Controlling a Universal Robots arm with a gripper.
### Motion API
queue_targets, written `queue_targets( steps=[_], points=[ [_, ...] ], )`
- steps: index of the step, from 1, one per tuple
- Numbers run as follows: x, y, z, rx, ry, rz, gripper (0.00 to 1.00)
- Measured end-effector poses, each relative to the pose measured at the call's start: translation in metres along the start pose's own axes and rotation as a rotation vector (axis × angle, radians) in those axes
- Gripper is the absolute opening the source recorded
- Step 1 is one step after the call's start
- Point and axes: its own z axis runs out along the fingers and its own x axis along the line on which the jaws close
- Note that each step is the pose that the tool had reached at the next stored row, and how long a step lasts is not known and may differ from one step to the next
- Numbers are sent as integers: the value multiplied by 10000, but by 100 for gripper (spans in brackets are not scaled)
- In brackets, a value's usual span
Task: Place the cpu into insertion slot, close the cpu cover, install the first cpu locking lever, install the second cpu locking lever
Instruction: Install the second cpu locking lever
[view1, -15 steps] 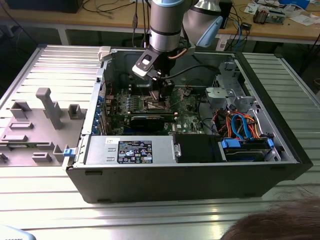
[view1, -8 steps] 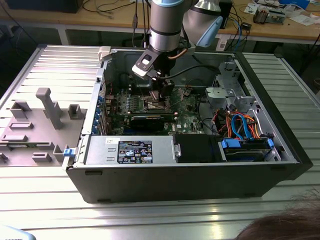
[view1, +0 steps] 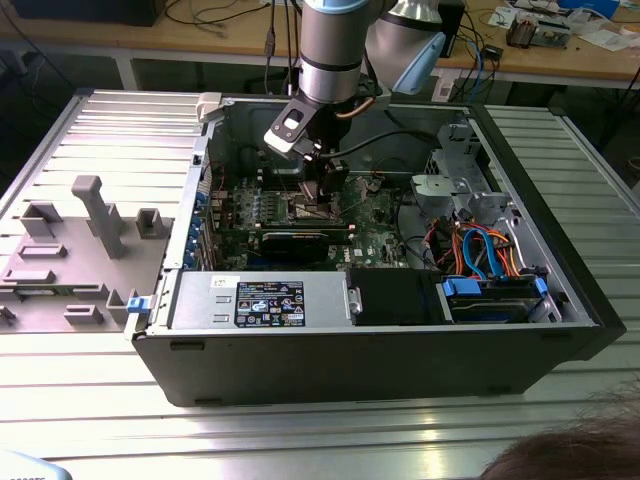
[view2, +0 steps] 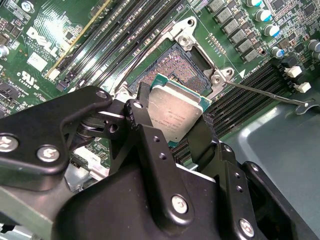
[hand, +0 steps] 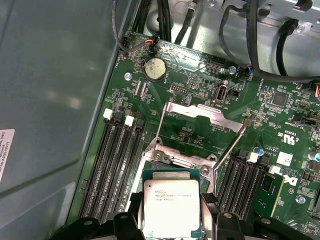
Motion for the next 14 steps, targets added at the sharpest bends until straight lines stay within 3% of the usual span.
queue_targets(
  steps=[14],
  points=[
    [0, 0, 1, -1, 1, 64, 55]
  ],
)
